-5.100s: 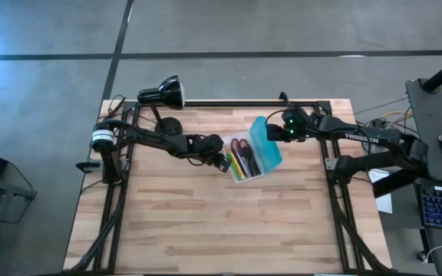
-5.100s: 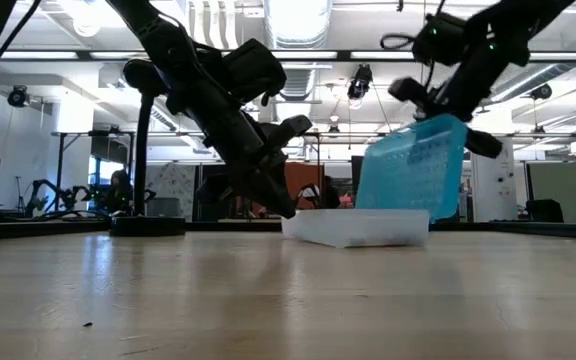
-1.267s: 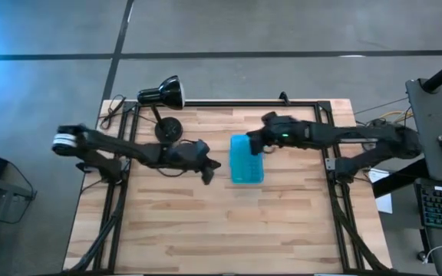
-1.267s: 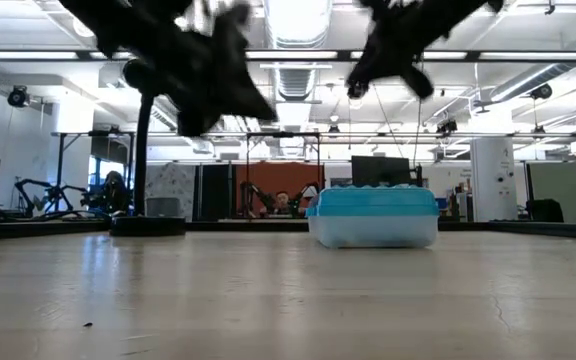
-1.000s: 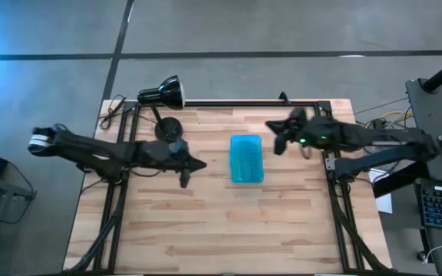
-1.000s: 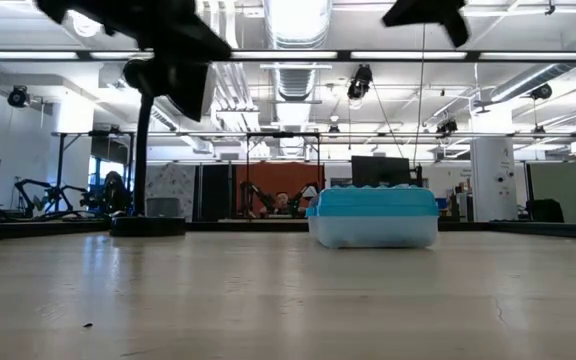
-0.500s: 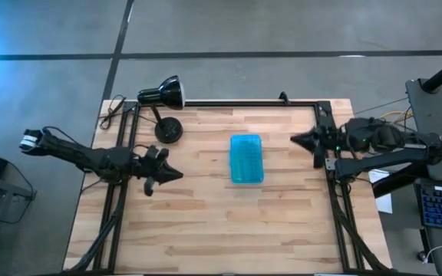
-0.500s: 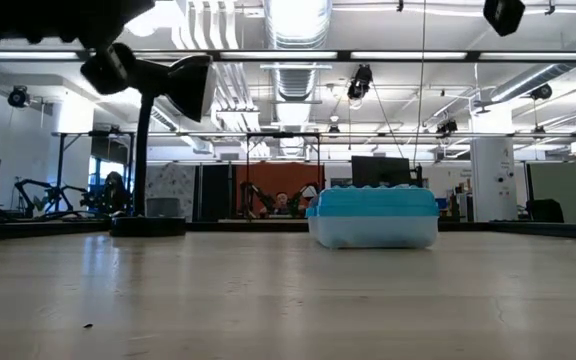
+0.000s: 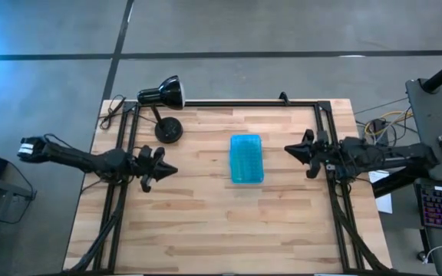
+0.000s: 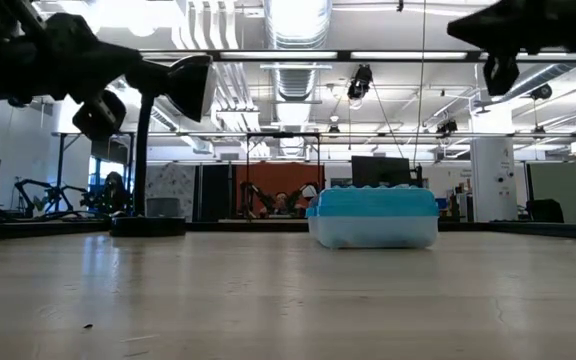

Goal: Pick & place school supplies into a supply box
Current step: Return to Home Position

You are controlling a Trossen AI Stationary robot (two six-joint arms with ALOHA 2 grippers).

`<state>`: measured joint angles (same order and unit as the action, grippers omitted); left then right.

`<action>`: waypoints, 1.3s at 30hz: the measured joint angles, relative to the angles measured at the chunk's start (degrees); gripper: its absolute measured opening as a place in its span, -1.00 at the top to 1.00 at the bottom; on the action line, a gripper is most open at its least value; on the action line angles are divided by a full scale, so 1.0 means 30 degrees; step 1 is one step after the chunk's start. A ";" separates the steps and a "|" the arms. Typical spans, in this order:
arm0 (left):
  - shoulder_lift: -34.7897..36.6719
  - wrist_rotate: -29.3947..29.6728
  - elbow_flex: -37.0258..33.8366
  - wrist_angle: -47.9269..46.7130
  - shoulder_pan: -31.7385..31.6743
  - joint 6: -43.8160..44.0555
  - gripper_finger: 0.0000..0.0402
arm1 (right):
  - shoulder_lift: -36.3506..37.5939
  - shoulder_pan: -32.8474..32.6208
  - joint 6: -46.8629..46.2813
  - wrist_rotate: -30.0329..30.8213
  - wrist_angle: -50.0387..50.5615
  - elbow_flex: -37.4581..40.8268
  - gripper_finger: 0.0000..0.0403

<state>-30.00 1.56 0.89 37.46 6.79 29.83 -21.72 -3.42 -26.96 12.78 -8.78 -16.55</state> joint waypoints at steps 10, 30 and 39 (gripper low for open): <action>0.0225 -0.0575 -0.0117 -0.0140 -0.0192 0.1155 1.00 | 0.4792 0.0018 -0.0458 0.1266 0.0607 0.3198 0.94; 0.3881 -0.0692 -0.0131 -0.2547 -0.0590 0.2293 1.00 | 0.6057 0.0021 -0.0515 0.1240 0.1940 0.5346 0.94; 0.8210 -0.0675 -0.0143 -0.3098 -0.2571 0.2286 1.00 | 0.7246 0.0035 -0.0517 0.1268 0.1316 0.5339 0.94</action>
<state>-5.38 -0.46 0.46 28.16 -0.92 36.69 0.01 -3.31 -28.51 16.58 -4.83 -0.54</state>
